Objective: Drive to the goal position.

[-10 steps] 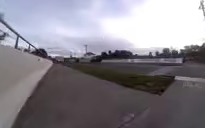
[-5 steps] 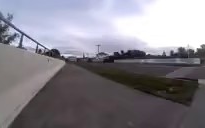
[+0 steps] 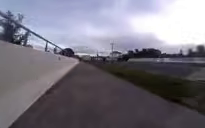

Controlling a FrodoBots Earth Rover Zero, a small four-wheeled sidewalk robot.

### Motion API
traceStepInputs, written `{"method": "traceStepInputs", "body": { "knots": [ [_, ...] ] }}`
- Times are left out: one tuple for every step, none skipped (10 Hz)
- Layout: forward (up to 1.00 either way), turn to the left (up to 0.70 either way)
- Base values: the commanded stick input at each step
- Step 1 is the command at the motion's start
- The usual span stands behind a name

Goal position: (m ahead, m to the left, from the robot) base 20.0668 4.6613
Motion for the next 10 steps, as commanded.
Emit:
{"method": "traceStepInputs", "body": {
  "knots": [
    [0.85,0.20],
    [0.85,0.08],
    [0.85,0.00],
    [0.85,0.00],
    [0.85,0.00],
    [0.85,0.00],
    [0.85,0.00],
    [0.85,0.00],
    [0.85,0.00],
    [0.85,0.00]
  ]
}}
